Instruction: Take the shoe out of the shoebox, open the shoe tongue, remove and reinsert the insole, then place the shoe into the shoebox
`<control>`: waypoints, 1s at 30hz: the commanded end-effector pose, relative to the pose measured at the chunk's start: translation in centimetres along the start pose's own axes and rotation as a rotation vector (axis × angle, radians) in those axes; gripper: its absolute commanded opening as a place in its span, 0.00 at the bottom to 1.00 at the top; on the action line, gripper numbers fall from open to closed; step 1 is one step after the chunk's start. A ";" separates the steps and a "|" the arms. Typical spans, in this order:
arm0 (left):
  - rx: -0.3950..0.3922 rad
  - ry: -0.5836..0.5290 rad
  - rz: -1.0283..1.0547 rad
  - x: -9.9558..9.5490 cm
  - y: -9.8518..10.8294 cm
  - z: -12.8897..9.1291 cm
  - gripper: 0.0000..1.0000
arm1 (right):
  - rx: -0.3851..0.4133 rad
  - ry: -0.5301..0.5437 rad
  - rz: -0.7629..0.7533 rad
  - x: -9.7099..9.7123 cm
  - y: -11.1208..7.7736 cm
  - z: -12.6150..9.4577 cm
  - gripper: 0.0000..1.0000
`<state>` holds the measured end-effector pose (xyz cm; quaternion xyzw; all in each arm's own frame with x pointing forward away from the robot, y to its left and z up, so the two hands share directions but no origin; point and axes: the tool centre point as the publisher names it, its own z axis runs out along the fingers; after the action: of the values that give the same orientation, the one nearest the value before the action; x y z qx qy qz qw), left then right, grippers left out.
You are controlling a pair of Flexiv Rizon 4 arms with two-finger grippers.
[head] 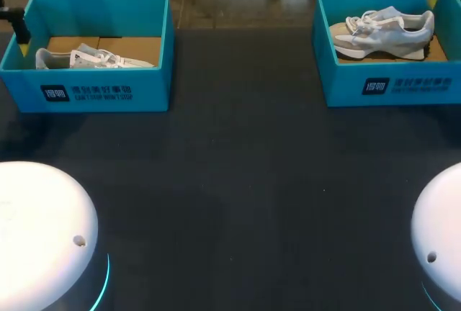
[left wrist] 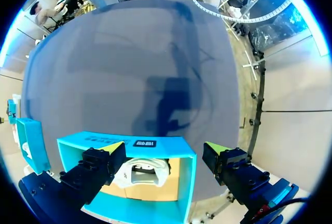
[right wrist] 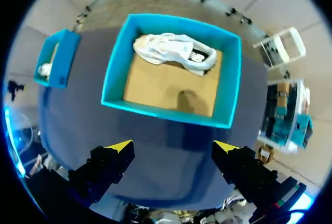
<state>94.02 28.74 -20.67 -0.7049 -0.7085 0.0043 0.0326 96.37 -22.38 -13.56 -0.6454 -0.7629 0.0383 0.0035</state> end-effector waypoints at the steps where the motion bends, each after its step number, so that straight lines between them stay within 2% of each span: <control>1: -0.003 0.002 0.000 0.0 -0.1 0.0 1.00 | 0.099 -0.016 0.002 0.4 0.4 -0.3 1.00; 2: -0.003 0.002 0.000 0.0 -0.1 0.0 1.00 | 0.099 -0.016 0.002 0.4 0.4 -0.3 1.00; 7: -0.003 0.002 0.000 0.0 -0.1 0.0 1.00 | 0.089 -0.090 0.160 -1.2 4.2 0.5 1.00; 13: -0.003 0.002 0.000 0.0 -0.1 0.0 1.00 | 0.006 -0.140 0.249 -2.3 8.0 2.1 1.00; 14: -0.003 0.002 0.000 0.0 -0.1 0.0 1.00 | 0.046 -0.166 0.285 -2.6 8.8 2.9 1.00; 30: -0.003 0.002 0.000 0.0 -0.1 0.0 1.00 | 0.046 -0.166 0.285 -2.6 8.8 2.9 1.00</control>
<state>94.02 28.74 -20.68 -0.7049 -0.7085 0.0043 0.0325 105.14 -23.62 -16.89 -0.7417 -0.6601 0.1071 -0.0517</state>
